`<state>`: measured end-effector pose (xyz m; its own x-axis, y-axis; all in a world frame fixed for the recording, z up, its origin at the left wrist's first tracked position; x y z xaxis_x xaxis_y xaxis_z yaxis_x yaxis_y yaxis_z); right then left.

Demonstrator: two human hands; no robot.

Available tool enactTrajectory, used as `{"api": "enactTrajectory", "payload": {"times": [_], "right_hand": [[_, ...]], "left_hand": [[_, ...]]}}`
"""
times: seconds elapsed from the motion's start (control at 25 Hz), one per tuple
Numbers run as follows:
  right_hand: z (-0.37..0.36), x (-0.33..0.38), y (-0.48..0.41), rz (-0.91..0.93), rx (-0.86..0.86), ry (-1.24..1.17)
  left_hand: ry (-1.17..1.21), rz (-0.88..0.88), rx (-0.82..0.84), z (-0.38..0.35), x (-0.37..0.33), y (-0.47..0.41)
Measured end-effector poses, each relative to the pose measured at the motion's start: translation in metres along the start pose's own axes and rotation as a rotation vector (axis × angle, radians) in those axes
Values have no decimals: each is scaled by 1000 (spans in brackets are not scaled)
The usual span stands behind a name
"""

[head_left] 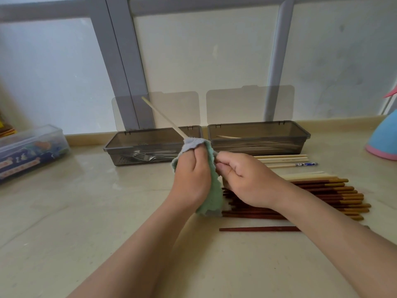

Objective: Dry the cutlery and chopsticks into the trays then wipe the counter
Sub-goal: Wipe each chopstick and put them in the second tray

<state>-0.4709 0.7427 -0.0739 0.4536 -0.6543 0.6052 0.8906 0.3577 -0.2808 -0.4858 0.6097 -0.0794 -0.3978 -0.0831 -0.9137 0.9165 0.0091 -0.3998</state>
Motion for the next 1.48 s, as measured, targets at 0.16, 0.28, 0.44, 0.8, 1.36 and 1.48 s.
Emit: {"api": "enactTrajectory", "payload": {"times": [0.16,0.28,0.44,0.8,1.36,1.48], "right_hand": [[10,-2,5,-61,7,30],[16,-5,2,-125,-196,-128],[13,-13,-3,-262,-200,-664],[21,-29,-9,-477,-374,-784],[22,-33,-14,-655,-400,-834],[32,-45,-16,-703,-468,-860]], "left_hand": [[-5,-1,55,5,0,-4],[9,11,188,5,-5,-2],[-133,-22,424,-2,-1,4],[-299,75,594,-10,-6,13],[-335,43,624,-12,-6,18],[-268,57,603,-10,-9,20]]}}
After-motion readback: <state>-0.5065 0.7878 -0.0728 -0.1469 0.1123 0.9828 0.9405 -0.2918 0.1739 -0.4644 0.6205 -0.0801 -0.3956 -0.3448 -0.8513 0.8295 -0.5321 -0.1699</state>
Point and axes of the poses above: each hand's wrist, its own y-axis away from the middle knuckle, its own z-axis out of the back of the hand, x = y × z, the point moved 2 cm from there along -y, towards the middle knuckle, and after that the axes turned 6 degrees about y, right-handed, at the moved point
